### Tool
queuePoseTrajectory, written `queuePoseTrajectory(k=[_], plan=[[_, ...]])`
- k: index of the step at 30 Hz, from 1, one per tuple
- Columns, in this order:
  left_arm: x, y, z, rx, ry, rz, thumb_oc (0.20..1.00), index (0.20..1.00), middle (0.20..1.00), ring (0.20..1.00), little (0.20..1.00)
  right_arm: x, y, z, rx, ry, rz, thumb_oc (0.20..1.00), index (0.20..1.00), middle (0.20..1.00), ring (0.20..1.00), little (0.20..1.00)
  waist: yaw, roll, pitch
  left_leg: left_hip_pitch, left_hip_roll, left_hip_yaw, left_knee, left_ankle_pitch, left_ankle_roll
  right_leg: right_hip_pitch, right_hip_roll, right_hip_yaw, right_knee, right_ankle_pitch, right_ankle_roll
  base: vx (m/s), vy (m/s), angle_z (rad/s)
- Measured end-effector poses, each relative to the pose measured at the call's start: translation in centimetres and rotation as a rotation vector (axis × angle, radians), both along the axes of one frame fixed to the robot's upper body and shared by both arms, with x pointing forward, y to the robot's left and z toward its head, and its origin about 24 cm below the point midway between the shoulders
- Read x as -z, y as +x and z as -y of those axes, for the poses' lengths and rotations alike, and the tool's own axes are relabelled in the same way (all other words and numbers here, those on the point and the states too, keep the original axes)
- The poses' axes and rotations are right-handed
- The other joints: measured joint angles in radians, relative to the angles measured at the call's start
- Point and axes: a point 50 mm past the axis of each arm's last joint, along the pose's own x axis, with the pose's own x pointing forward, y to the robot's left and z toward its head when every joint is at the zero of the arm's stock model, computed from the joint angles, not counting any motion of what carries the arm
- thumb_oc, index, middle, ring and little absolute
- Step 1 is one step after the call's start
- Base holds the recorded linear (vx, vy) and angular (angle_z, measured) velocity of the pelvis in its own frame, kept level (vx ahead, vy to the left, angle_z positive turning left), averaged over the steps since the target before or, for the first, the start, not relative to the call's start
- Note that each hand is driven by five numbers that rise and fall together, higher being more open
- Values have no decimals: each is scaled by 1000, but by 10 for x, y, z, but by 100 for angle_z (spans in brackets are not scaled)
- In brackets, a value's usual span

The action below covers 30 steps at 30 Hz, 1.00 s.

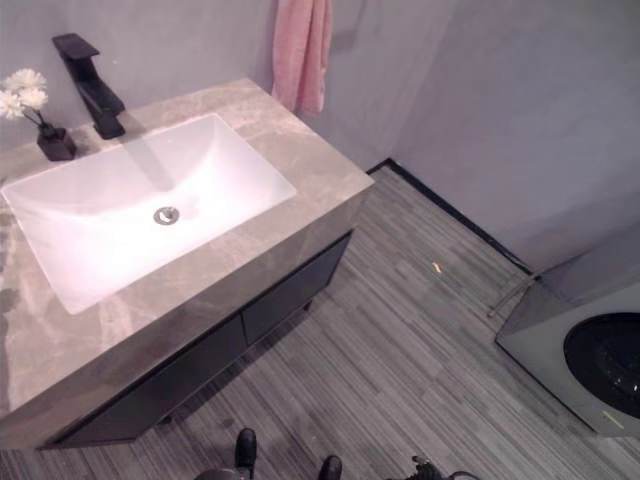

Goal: Put brush and paste in cup on sink, flatten towel.

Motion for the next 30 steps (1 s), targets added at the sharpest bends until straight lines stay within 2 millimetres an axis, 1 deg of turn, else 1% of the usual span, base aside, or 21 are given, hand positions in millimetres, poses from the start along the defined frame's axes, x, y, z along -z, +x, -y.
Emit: queuePoseTrajectory(k=[3,5,7,9,10,13,14,17,19,20,22,24,25,26,28,30], plan=[[2,0,-2,-7,-3,-10,200,200,200,200,200,0,0,0,0,1,-1,1000,1000,1000,1000,1000,-3,-5,1,10,-1,7,-14,0,0,-1,1,4,0,4,1,-5,31,-8],[6,-4,-8,-42,-18,-25,200,200,200,200,200,0,3,0,-4,1,5,1000,1000,1000,1000,1000,-1,-9,2,10,2,16,-17,-2,-2,-14,3,7,0,14,13,-15,46,-15],[7,-6,-12,-62,-22,-35,200,200,200,200,200,-3,12,-2,-13,6,37,1000,1000,1000,1000,1000,0,-22,14,8,3,32,-19,-3,-3,-20,4,16,0,24,13,-21,28,-21],[-1,-5,-12,-60,-12,-19,200,200,200,200,200,-5,19,-4,-24,10,60,1000,1000,1000,1000,1000,0,-37,27,3,5,39,-19,-3,-3,-29,4,20,0,32,16,15,34,-12],[-8,0,-11,-56,-11,4,200,200,200,200,200,-5,20,-5,-38,13,60,1000,1000,1000,1000,1000,0,-47,41,3,6,39,-19,-4,-3,-30,5,21,0,37,17,19,37,-6],[-24,7,-15,-84,-18,44,200,200,200,200,200,-4,19,-6,-44,13,59,1000,1000,1000,1000,1000,-3,-73,55,-9,11,40,-15,-4,-2,-44,8,25,0,56,31,-11,42,-2],[-30,7,-16,-90,-10,53,200,200,200,200,200,-4,20,-6,-44,13,60,1000,1000,1000,1000,1000,-2,-74,57,-17,15,40,-13,-4,-1,-51,9,26,0,67,27,-3,25,-5],[-37,7,-21,-118,-8,52,200,200,200,200,200,-4,20,-6,-51,15,58,1000,1000,1000,1000,1000,1,-72,64,-19,16,46,-9,-7,3,-55,12,26,0,84,26,-3,43,-6],[-49,7,-32,-191,-35,63,200,200,200,200,200,-5,27,-10,-83,19,69,1000,1000,1000,1000,1000,-3,-73,76,-26,19,50,8,-16,8,-60,14,26,0,99,18,-6,38,-9],[-53,6,-35,-216,-48,63,200,200,200,200,200,-6,29,-11,-87,23,75,1000,1000,1000,1000,1000,-3,-71,77,-26,21,55,9,-16,10,-62,16,26,0,107,24,-7,24,-15],[-59,7,-37,-227,-53,66,200,200,200,200,200,-5,30,-12,-94,26,73,1000,1000,1000,1000,1000,-5,-73,85,-28,22,61,25,-26,14,-60,15,24,0,114,24,-7,50,-11],[-73,6,-39,-252,-71,95,200,200,200,200,200,-6,33,-14,-110,31,83,1000,1000,1000,1000,1000,-8,-84,109,-31,25,63,54,-45,11,-60,17,25,0,122,17,-10,52,-5],[-78,7,-39,-254,-65,96,200,200,200,200,200,-6,34,-14,-108,34,87,1000,1000,1000,1000,1000,-7,-88,117,-33,28,64,64,-50,13,-57,17,26,0,126,20,0,48,-7],[-89,6,-39,-249,-43,95,200,200,200,200,200,-7,35,-13,-107,33,92,1000,1000,1000,1000,1000,-12,-90,119,-57,40,66,89,-65,16,-65,22,27,0,142,25,-2,52,-7],[-94,6,-38,-245,-42,107,200,200,200,200,200,-7,35,-12,-104,30,88,1000,1000,1000,1000,1000,-12,-90,120,-63,44,69,96,-63,21,-70,25,29,0,154,24,-10,73,-6],[-100,5,-40,-268,-45,84,200,200,200,200,200,-7,35,-11,-88,38,91,1000,1000,1000,1000,1000,-14,-91,121,-70,50,69,124,-76,27,-69,29,31,0,165,24,-18,51,-5]])
